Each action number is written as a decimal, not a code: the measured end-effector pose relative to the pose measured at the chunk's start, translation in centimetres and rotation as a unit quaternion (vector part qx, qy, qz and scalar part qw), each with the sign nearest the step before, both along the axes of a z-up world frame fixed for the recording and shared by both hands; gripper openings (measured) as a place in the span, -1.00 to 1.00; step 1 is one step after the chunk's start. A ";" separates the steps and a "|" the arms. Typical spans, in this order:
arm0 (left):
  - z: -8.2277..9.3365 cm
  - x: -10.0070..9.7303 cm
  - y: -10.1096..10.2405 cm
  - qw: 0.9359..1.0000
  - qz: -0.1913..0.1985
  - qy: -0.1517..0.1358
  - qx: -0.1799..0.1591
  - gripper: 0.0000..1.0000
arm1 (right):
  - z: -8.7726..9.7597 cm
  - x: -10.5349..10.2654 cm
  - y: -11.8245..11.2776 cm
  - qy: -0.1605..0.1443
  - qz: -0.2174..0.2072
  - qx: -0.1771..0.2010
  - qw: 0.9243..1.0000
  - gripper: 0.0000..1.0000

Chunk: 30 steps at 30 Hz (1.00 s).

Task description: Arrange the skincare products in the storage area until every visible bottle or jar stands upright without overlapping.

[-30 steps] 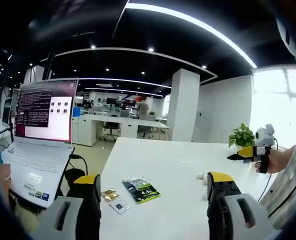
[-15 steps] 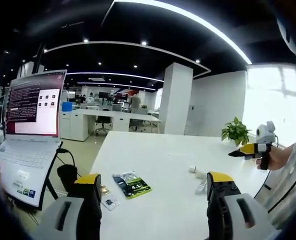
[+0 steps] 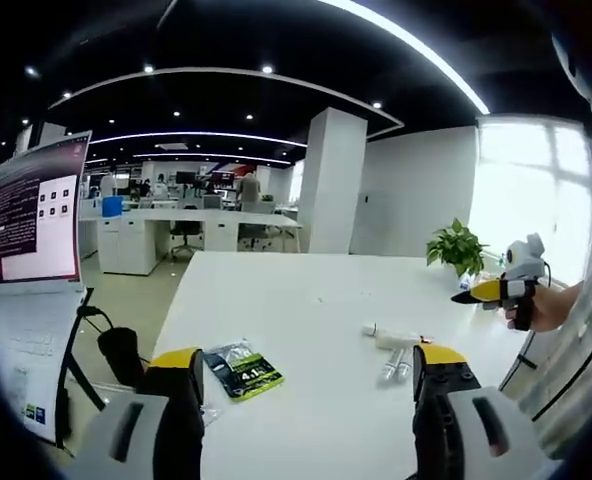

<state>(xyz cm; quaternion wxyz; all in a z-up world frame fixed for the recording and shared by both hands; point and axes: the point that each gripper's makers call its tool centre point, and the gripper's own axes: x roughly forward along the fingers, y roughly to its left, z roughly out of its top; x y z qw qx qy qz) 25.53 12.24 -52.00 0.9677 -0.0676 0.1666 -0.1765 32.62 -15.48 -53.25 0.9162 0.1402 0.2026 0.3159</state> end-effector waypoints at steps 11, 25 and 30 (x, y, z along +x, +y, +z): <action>1.5 2.2 -2.4 1.000 -0.021 0.008 0.018 0.71 | -0.7 4.4 -5.1 -0.003 -0.018 -0.011 1.000 0.68; 0.3 1.2 -3.9 0.998 -0.018 0.034 0.051 0.67 | -7.1 11.9 -10.3 0.010 0.013 -0.130 0.991 -0.06; 0.0 0.4 -3.6 0.997 -0.011 0.045 0.060 0.66 | -10.2 14.6 -11.3 0.039 0.022 -0.177 0.983 -0.15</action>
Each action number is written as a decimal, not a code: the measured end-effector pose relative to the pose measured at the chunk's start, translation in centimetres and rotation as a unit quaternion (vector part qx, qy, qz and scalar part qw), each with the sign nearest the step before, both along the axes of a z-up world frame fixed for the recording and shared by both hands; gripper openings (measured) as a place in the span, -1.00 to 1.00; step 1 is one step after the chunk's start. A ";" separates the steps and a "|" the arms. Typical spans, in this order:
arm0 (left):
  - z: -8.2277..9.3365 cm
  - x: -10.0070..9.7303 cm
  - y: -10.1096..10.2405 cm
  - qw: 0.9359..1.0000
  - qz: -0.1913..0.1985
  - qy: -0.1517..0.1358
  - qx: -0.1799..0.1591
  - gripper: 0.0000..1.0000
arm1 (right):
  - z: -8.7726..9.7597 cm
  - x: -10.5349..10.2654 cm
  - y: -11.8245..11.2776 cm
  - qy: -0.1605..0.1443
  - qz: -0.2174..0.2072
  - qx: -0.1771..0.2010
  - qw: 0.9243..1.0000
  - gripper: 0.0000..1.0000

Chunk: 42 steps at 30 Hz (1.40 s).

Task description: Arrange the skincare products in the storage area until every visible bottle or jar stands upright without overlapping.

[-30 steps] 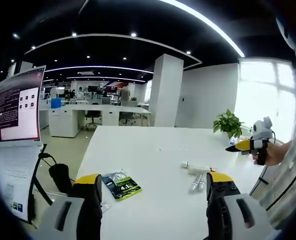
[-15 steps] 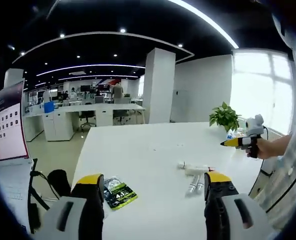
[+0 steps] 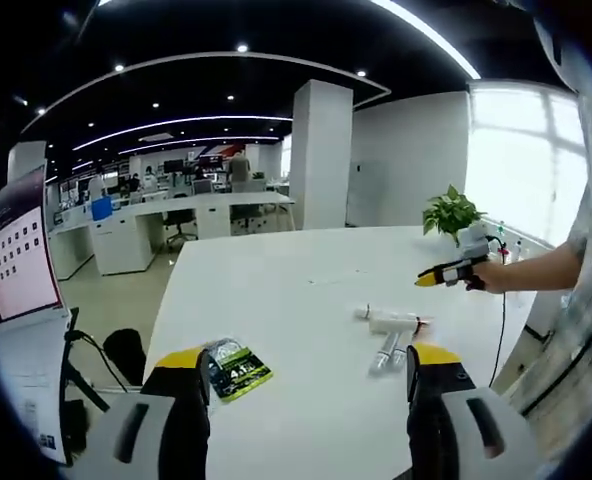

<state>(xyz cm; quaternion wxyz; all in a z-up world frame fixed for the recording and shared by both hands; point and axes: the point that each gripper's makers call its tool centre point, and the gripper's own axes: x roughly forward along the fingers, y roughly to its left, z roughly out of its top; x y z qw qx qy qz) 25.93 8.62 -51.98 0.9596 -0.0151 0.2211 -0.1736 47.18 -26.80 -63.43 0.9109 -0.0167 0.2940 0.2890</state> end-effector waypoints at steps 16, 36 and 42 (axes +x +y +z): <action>-1.1 -0.9 1.2 0.999 0.032 0.012 0.007 0.66 | -7.8 3.2 0.0 0.127 0.084 -0.062 0.986 -0.24; -2.2 -2.4 2.0 0.998 0.065 0.014 0.013 0.64 | -10.7 2.1 2.4 0.154 0.200 -0.155 0.955 -0.34; -2.2 -2.7 2.4 0.997 0.076 0.013 0.014 0.64 | -11.3 2.1 2.2 0.152 0.224 -0.193 0.943 -0.35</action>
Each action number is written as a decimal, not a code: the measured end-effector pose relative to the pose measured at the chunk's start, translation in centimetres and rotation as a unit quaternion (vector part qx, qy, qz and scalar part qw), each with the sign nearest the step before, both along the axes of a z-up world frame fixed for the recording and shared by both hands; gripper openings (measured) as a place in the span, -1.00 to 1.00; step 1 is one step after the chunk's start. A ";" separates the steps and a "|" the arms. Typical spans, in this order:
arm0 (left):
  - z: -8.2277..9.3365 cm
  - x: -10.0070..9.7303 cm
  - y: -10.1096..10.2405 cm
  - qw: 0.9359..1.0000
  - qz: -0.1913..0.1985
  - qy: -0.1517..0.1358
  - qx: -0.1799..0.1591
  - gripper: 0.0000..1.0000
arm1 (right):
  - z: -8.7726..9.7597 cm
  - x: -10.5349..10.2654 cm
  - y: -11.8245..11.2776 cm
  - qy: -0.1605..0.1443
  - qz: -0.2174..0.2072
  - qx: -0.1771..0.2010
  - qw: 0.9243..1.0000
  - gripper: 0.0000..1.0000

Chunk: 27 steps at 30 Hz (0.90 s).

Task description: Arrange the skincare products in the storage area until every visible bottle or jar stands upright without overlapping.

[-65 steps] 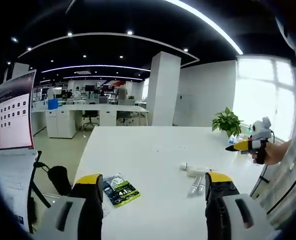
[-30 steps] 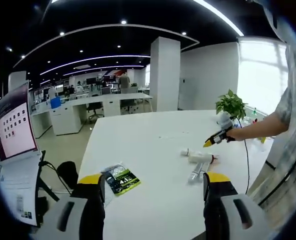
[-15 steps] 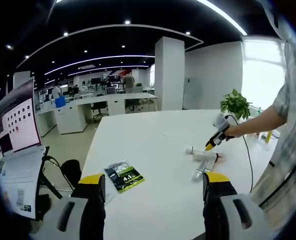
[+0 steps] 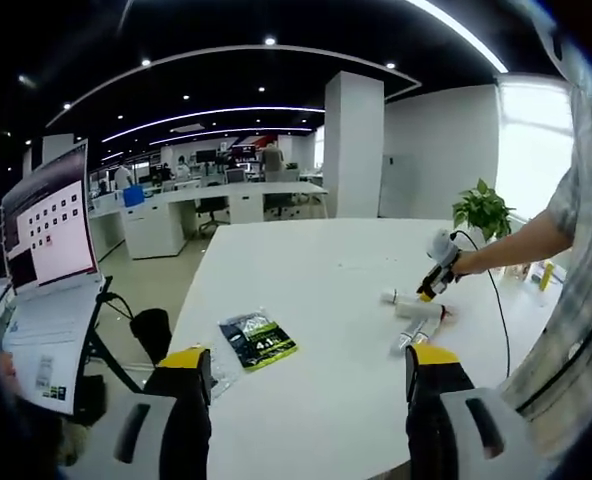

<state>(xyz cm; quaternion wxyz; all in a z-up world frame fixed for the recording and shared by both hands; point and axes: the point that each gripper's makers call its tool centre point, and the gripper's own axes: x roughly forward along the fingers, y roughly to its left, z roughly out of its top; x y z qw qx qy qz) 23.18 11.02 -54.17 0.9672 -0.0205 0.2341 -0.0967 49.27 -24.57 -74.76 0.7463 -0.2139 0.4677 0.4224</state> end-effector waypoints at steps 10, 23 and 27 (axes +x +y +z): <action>-0.7 -0.9 0.1 1.000 0.017 0.000 -0.009 0.62 | -0.3 -0.1 -0.1 -0.007 0.034 -0.037 0.999 -0.41; -0.5 -1.8 0.6 0.999 0.043 -0.012 -0.012 0.58 | -0.1 0.1 -0.2 -0.006 0.038 -0.029 0.999 -0.68; -0.3 -1.8 0.6 0.999 0.045 -0.018 -0.016 0.56 | 0.4 0.5 -0.1 -0.026 0.061 -0.040 0.997 -0.75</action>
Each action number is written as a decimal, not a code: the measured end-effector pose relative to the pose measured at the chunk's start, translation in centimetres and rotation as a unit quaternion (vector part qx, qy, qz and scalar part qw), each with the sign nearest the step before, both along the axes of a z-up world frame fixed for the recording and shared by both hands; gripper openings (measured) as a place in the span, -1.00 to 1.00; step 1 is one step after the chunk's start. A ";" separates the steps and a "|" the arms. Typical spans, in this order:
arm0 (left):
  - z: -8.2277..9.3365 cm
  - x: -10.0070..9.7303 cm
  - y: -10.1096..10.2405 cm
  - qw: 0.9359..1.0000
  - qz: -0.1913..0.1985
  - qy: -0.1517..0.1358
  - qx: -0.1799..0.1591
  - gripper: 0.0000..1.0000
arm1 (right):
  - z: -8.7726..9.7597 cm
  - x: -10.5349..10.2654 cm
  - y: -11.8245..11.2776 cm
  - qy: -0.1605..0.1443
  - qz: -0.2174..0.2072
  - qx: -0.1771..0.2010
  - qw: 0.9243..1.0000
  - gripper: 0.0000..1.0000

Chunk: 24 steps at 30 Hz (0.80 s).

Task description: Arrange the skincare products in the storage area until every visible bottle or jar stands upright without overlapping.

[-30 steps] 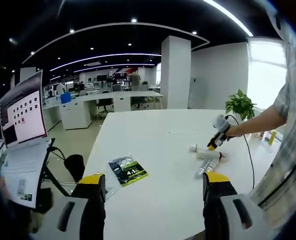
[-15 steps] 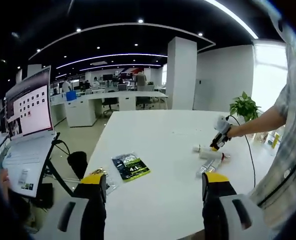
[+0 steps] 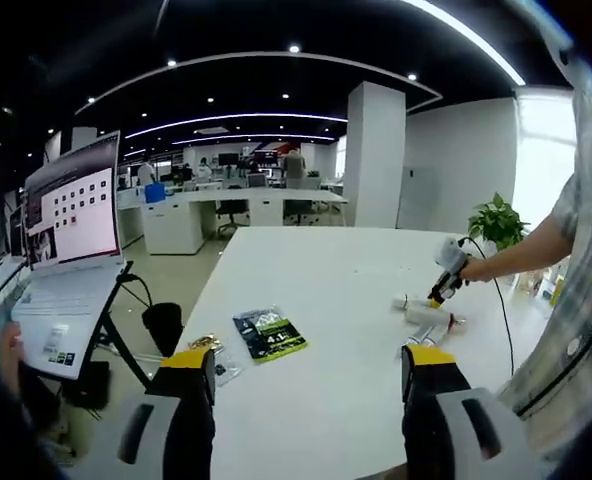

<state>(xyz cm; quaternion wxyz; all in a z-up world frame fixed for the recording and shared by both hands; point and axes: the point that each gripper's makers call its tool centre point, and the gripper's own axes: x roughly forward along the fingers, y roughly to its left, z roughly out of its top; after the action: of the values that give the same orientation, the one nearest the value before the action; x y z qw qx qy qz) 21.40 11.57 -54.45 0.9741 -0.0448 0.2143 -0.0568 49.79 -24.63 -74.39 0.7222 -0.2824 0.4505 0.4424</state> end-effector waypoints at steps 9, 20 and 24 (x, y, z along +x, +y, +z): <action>0.0 0.4 -0.5 1.000 -0.010 -0.004 0.000 0.54 | 2.4 0.4 1.4 -0.027 0.020 0.009 0.999 -0.80; -0.1 1.4 -1.9 0.999 -0.041 -0.008 -0.001 0.53 | 7.0 -1.3 6.7 -0.101 0.158 -0.001 0.982 -0.80; -0.2 2.3 -2.8 0.998 -0.061 -0.005 0.005 0.53 | 8.2 -2.9 8.8 -0.117 0.207 -0.009 0.971 -0.80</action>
<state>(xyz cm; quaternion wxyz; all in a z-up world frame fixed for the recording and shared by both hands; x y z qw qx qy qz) 23.70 8.76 -54.67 0.9701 -0.0264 0.2118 -0.1153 46.85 -15.86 -66.19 0.6601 -0.4255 0.2992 0.5420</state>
